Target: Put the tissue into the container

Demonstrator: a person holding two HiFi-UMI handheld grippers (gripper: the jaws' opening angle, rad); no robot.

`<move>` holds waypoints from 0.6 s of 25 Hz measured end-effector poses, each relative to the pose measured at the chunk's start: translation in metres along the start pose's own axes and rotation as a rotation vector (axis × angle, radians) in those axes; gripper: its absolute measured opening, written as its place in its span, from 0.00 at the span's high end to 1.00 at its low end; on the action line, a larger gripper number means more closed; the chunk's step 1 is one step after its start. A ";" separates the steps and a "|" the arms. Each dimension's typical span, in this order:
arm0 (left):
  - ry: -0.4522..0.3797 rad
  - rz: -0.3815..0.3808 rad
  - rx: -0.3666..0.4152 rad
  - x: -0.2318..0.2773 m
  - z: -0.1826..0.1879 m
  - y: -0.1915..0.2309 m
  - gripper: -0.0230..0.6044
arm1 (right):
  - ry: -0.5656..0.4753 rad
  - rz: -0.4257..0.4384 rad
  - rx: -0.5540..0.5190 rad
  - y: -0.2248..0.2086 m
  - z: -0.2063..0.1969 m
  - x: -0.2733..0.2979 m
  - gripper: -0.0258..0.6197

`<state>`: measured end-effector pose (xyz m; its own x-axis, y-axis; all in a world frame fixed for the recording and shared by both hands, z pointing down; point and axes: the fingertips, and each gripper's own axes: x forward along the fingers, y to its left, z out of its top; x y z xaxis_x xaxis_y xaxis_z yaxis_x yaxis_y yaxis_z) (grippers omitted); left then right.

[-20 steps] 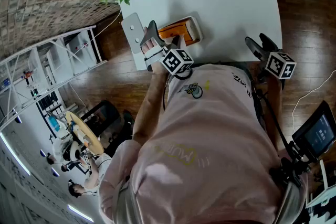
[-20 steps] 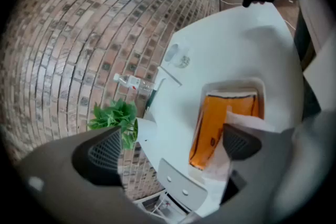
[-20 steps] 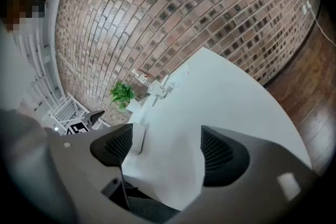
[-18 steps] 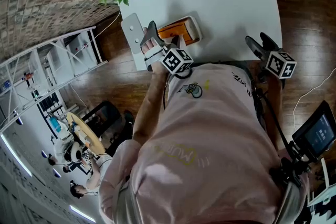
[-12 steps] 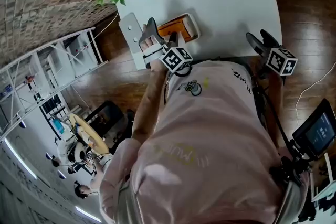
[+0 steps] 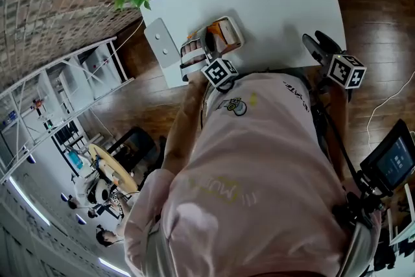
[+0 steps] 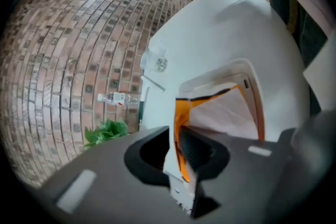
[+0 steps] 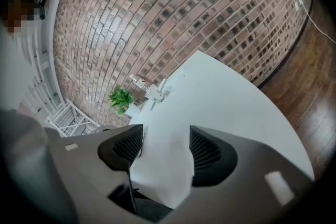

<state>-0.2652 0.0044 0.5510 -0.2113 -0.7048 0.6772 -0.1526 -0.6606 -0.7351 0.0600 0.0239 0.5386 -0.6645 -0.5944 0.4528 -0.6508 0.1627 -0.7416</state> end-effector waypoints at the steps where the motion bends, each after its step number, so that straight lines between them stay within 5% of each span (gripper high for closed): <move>1: 0.004 -0.021 0.004 0.003 -0.002 -0.007 0.92 | 0.002 0.005 0.001 0.001 0.000 0.000 0.53; 4: 0.014 -0.040 0.019 0.005 -0.007 -0.014 0.96 | 0.002 0.013 0.005 0.004 -0.001 -0.001 0.55; 15: -0.056 0.121 0.021 -0.057 -0.036 0.055 0.96 | 0.055 0.038 0.024 0.014 -0.025 0.011 0.56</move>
<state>-0.2958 0.0178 0.4706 -0.1729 -0.7924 0.5849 -0.1086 -0.5749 -0.8110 0.0342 0.0396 0.5458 -0.7083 -0.5439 0.4501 -0.6161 0.1649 -0.7702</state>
